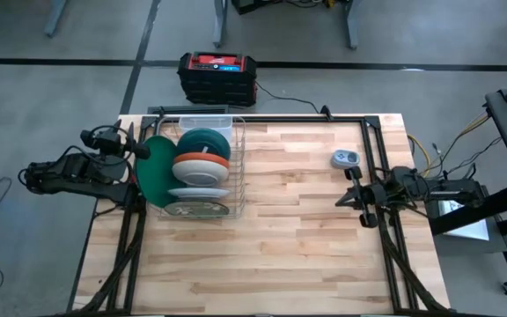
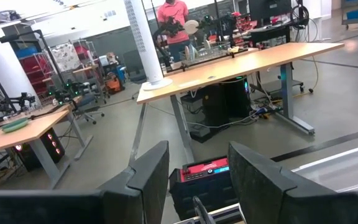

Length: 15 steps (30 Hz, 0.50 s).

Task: Sort dishes
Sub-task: Return to Home Position

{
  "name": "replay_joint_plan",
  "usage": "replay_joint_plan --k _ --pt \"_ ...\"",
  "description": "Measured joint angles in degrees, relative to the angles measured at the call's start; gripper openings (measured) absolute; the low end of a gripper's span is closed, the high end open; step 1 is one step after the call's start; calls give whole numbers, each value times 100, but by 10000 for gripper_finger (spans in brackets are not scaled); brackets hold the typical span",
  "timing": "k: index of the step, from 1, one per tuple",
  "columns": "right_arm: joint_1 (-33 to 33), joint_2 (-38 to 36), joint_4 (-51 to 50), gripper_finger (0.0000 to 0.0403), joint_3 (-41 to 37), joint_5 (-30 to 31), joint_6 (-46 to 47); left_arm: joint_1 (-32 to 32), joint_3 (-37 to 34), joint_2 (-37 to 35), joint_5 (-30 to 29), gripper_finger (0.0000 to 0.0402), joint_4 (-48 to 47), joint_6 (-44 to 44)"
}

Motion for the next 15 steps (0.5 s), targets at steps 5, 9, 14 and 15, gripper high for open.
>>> replay_joint_plan --k 5,9,14,15 --pt "0 22 -15 0 0 5 -3 0 0 0 0 155 0 0" --pt "0 30 -14 0 2 10 0 0 0 0 0 155 0 0" --pt "0 42 -14 0 4 10 -66 0 0 0 0 155 0 0" --pt "0 44 -17 0 4 12 -68 2 0 0 0 155 0 0"
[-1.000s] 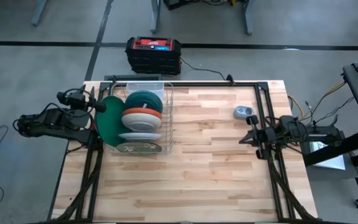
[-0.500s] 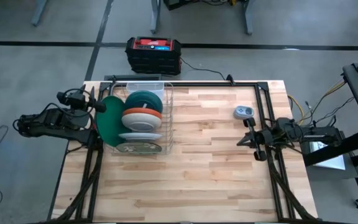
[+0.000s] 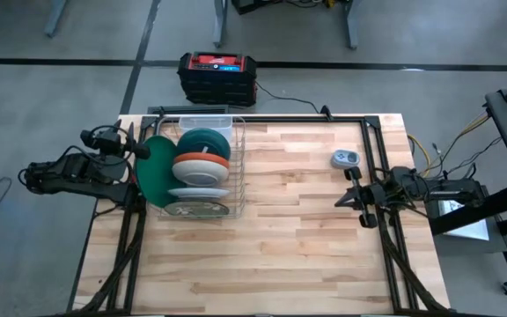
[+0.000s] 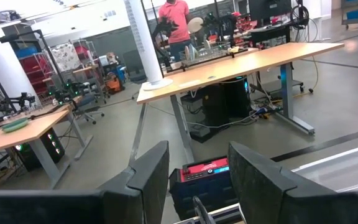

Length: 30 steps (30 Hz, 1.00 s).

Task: Sort dishes
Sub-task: Return to Home Position

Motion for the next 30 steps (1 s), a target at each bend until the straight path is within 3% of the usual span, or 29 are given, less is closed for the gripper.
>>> replay_joint_plan --k 19,30 --pt "0 0 0 0 2 2 40 -2 0 0 -11 155 1 0" --pt "0 0 0 0 2 2 68 191 355 -190 -146 155 -107 506"
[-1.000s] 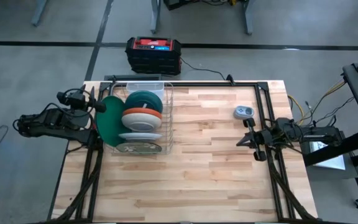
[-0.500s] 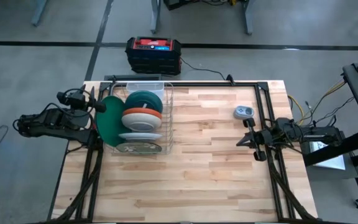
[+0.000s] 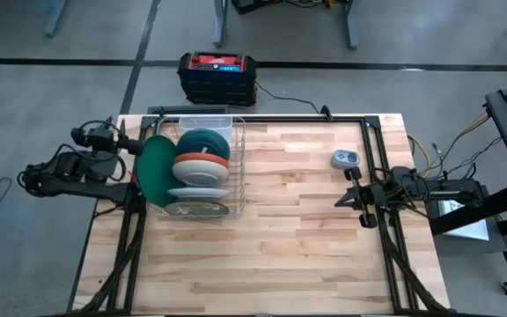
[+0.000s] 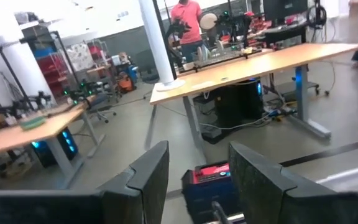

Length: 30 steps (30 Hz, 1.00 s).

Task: Sort dishes
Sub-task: Return to Home Position

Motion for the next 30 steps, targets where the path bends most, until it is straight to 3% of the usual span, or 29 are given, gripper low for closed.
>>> replay_joint_plan --k 5,10,14,16,23,26,30 --pt "-1 0 2 0 2 1 -61 -4 372 -40 -20 155 -61 -107" --pt "0 0 0 0 2 1 -46 -4 724 -104 -13 155 -1174 1851" --pt "0 0 1 0 2 1 -36 -4 981 -146 26 155 -1208 2172" --pt "0 0 0 0 2 2 13 -4 1013 -149 104 155 -1257 2769" --pt "0 0 2 0 2 2 -38 -6 790 -140 1788 155 -1246 5507" --pt "0 0 1 0 2 2 -9 -6 644 -140 1920 155 -1110 5596" --pt "-1 0 1 0 2 1 -42 -7 584 -138 1400 155 -963 5557"
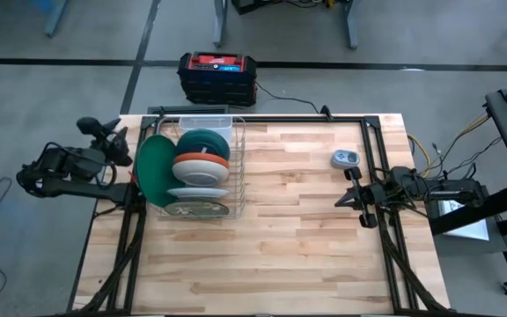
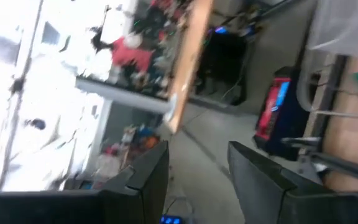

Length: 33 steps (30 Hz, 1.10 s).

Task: Sort dishes
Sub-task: Return to Home Position

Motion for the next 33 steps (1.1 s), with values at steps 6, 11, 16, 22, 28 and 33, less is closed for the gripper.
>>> replay_joint_plan --k 6,11,16,22,28,33 --pt "0 0 0 0 0 0 -1 0 -33 0 -611 155 73 0" --pt "1 0 -1 0 0 -1 0 2 -267 2 -668 155 59 21" --pt "0 0 1 0 0 1 0 2 -493 2 -670 155 59 21" --pt "0 0 0 0 0 -1 0 2 -745 4 -669 155 15 22" --pt "1 0 1 0 0 -1 0 2 -959 4 -666 155 20 21" --pt "-1 0 -1 0 0 -1 0 2 -1099 4 -666 155 31 17"
